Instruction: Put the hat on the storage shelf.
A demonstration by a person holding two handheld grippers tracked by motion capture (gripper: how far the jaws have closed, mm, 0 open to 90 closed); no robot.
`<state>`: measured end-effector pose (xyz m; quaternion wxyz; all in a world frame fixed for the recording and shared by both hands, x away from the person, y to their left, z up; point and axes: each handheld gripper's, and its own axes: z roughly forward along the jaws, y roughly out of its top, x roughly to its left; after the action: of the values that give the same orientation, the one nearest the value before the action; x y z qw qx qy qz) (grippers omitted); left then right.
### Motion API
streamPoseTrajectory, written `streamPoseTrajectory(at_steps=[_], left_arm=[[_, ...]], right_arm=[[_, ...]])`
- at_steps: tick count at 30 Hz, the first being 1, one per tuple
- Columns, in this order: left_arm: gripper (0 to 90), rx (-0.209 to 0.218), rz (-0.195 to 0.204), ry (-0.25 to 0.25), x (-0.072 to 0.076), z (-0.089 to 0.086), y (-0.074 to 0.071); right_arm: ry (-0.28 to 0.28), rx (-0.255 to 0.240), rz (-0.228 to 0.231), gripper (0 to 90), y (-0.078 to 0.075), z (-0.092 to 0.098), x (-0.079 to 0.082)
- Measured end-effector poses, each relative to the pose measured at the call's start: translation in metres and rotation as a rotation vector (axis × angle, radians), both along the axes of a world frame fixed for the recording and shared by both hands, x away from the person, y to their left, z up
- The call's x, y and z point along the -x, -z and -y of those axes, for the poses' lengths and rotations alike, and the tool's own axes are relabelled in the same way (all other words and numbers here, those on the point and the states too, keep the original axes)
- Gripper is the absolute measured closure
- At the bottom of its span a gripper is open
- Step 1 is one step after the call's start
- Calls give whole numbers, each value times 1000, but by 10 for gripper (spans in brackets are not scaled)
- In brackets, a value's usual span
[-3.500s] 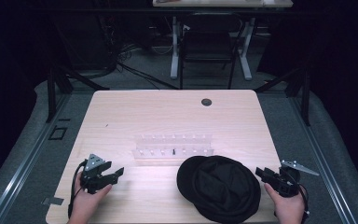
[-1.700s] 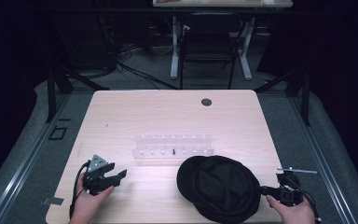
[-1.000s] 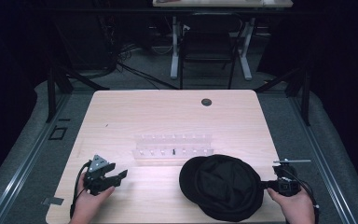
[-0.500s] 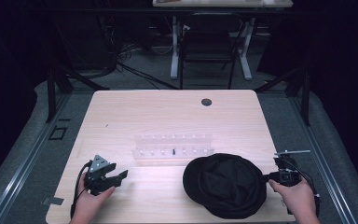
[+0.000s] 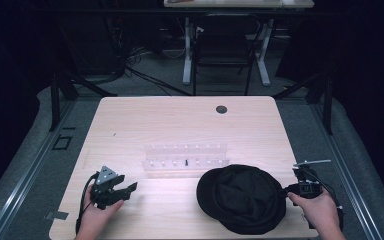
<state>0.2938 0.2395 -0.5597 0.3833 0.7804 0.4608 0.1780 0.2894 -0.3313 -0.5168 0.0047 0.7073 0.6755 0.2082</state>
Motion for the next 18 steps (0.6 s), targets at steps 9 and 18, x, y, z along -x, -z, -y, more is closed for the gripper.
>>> streamPoseTrajectory(at_steps=[9,18], left_arm=[[400,4,4,-3,0,0,0],[400,0,-6,1,0,0,0]], right_arm=[[-38,-7,-56,824,4,1,0],[-50,-18,-110,819,10,3,-2]])
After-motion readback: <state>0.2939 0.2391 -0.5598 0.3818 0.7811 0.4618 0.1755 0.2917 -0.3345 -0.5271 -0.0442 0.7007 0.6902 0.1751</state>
